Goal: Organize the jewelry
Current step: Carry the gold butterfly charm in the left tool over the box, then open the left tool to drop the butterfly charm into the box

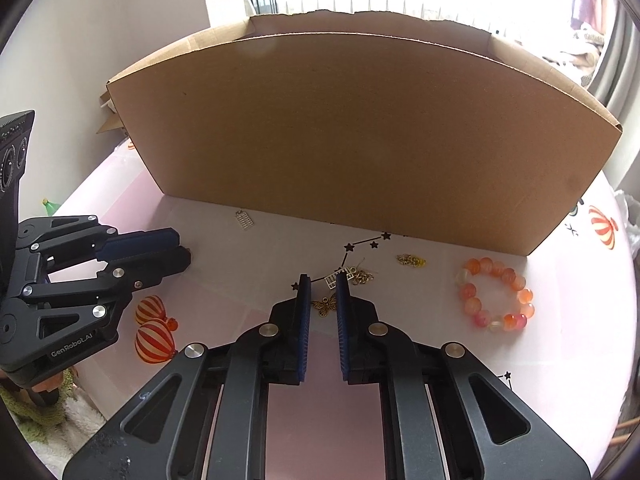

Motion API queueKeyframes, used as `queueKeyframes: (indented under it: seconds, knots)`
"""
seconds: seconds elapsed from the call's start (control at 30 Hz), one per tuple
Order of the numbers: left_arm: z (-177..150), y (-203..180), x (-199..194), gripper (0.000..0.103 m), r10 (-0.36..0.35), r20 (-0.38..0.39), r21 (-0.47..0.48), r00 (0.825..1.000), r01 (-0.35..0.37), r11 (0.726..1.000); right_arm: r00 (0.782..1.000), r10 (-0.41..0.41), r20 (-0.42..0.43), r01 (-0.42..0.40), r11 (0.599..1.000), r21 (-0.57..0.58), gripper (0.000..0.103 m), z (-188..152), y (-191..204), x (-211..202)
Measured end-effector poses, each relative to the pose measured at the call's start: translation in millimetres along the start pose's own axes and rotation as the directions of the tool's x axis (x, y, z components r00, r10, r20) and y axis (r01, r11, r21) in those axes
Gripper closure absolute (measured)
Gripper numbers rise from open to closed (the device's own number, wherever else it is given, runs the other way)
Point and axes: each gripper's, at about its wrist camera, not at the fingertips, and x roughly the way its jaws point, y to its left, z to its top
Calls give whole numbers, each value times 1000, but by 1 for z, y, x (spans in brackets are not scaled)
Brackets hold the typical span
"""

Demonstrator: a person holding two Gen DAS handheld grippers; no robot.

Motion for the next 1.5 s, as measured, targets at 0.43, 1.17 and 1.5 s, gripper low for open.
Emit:
queueKeyframes:
  seconds: [0.43, 1.17, 1.5]
  knots:
    - [3, -11, -29, 87, -20, 83, 31, 996, 17, 999, 998, 20, 64, -21, 1000, 6, 93, 9, -8, -50]
    - [182, 24, 17, 87, -146, -246, 61, 958, 166, 984, 948, 272, -163, -277, 961, -9, 93, 169, -54, -53]
    - [187, 47, 87, 87, -109, -457, -60, 883, 91, 994, 860, 288, -421, -266, 958, 112, 92, 164, -61, 25]
